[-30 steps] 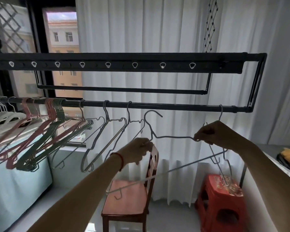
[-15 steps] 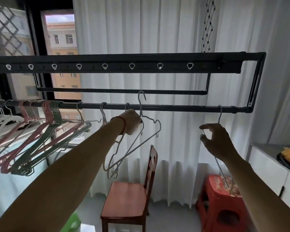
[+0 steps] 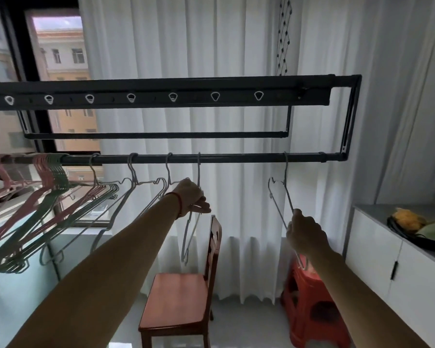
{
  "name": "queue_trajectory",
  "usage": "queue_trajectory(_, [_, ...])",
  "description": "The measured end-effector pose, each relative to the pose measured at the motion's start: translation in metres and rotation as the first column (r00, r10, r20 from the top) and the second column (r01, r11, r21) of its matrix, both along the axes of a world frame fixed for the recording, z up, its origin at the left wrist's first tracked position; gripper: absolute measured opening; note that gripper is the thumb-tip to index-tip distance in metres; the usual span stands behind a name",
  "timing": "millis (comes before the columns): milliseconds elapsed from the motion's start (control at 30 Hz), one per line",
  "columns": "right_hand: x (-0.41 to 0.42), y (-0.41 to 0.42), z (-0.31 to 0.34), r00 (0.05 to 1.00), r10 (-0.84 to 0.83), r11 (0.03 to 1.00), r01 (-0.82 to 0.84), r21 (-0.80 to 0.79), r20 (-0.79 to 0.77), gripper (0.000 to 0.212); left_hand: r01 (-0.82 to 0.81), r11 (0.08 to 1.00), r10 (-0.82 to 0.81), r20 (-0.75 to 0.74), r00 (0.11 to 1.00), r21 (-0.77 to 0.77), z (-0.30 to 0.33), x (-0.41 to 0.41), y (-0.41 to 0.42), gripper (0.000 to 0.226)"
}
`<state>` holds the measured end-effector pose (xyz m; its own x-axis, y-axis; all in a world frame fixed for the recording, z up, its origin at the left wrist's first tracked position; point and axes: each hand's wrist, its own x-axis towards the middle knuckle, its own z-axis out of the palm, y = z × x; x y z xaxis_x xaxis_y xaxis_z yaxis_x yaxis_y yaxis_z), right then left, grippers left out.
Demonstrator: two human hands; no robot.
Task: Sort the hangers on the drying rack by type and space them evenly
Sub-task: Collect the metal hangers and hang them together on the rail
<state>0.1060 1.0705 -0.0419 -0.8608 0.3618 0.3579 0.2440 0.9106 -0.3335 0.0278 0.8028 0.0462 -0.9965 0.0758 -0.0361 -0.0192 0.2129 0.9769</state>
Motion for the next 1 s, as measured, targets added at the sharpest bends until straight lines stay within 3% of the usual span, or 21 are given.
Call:
queue_trajectory(67, [-0.003,-0.010,-0.001,0.998,0.055,0.996,-0.057,-0.074,-0.031,0.028,-0.073,0.966,0.032,-0.166,0.986,-0.249,-0.001,0.008,-0.008,0.033])
queue_trajectory(133, [-0.008,-0.022,0.000,0.993,0.102,0.983,-0.109,-0.148,-0.056,0.031,-0.272,0.864,0.073,-0.428,0.901,-0.424,-0.006,0.019,-0.027,0.042])
queue_trajectory(233, [-0.012,-0.045,0.002,0.982,0.134,0.987,-0.144,-0.065,-0.134,0.033,-0.480,0.801,0.199,-0.598,0.777,-0.358,-0.010,0.022,-0.077,0.037])
queue_trajectory(333, [-0.016,-0.077,0.005,0.949,0.247,0.969,-0.245,0.032,-0.196,0.029,-0.606,0.739,0.329,-0.628,0.705,-0.294,-0.014,0.017,-0.131,0.032])
queue_trajectory(433, [-0.025,-0.113,0.008,0.955,0.263,0.964,-0.266,-0.007,-0.141,0.028,-0.656,0.693,0.370,-0.634,0.679,-0.299,-0.020,0.012,-0.169,0.034])
queue_trajectory(533, [-0.027,-0.153,0.015,0.943,0.234,0.959,-0.184,0.213,-0.238,0.044,-0.644,0.660,0.335,-0.615,0.713,-0.387,-0.028,-0.001,-0.203,0.046])
queue_trajectory(633, [-0.037,-0.201,0.028,0.832,0.350,0.923,-0.230,0.307,-0.430,0.049,-0.586,0.572,0.325,-0.498,0.804,-0.573,-0.039,-0.021,-0.230,0.075])
queue_trajectory(700, [-0.050,-0.237,0.040,0.784,0.443,0.880,-0.288,0.378,-0.434,0.053,-0.489,0.598,0.295,-0.392,0.871,-0.635,-0.043,-0.035,-0.244,0.092])
queue_trajectory(800, [-0.077,-0.283,0.056,0.804,0.480,0.851,-0.330,0.408,-0.352,0.062,-0.393,0.707,0.222,-0.343,0.913,-0.588,-0.046,-0.055,-0.260,0.103])
queue_trajectory(933, [-0.114,-0.323,0.072,0.843,0.466,0.832,-0.315,0.456,-0.269,0.071,-0.139,0.915,0.045,-0.246,0.968,-0.378,-0.049,-0.063,-0.259,0.090])
queue_trajectory(1000, [-0.128,-0.338,0.079,0.854,0.472,0.805,-0.317,0.501,-0.219,0.073,-0.095,0.927,-0.009,-0.275,0.961,-0.363,-0.051,-0.060,-0.248,0.079])
